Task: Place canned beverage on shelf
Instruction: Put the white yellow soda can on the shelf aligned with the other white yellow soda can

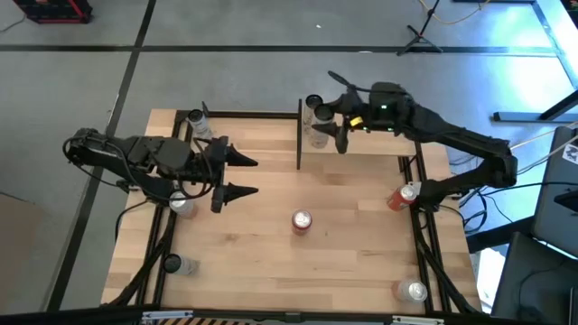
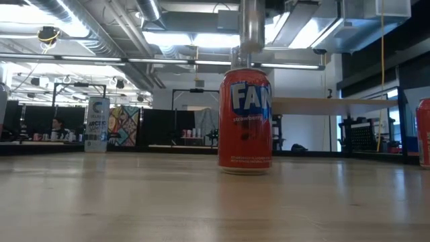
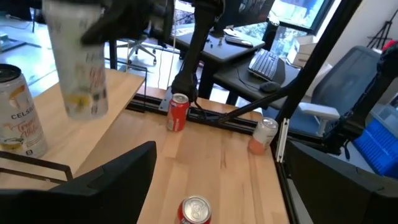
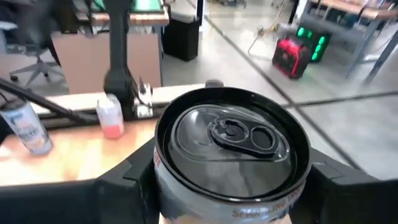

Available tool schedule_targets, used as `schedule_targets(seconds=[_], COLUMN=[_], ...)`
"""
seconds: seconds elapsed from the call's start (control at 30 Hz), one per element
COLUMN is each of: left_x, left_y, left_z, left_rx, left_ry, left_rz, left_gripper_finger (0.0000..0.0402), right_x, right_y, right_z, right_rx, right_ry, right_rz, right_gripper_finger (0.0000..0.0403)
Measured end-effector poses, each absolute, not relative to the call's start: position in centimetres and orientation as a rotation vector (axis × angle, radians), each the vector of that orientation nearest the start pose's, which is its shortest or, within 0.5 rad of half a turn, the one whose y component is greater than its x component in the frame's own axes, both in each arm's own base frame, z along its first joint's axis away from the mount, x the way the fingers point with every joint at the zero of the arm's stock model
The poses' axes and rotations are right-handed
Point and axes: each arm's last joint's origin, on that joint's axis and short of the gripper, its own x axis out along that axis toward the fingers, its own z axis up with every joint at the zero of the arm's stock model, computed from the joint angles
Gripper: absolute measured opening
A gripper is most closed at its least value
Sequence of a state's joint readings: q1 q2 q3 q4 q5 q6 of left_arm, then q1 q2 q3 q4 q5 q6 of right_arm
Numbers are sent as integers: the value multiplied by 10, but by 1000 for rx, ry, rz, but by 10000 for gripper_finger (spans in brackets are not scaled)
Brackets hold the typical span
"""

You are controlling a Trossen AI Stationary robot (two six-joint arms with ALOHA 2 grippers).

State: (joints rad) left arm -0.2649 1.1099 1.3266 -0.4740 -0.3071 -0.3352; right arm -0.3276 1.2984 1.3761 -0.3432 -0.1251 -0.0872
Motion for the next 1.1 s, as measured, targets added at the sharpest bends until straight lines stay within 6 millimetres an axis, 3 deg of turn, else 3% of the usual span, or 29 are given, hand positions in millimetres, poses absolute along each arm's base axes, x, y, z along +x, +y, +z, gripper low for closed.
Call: schedule_targets(seconds=[0.1,0.33,0.47,0.73,1.1], left_x=[216,216,216,216,216], left_y=[-49,-49,-49,-48,-48], left_z=[427,427,427,427,428], left_rx=[-265,-290,-291,-288,-290], left_ry=[237,231,228,220,214], left_rz=[84,100,108,136,135], left_gripper_finger=[350,350,350,350,350], right_x=[270,269,267,283,291], right_y=[-101,-122,-129,-135,-140], right_z=[384,352,344,324,315], right_rx=[-6,-1,2,31,28], right_ry=[290,251,242,283,298], right_rz=[-186,-207,-211,-176,-185], right_gripper_finger=[224,224,224,224,224])
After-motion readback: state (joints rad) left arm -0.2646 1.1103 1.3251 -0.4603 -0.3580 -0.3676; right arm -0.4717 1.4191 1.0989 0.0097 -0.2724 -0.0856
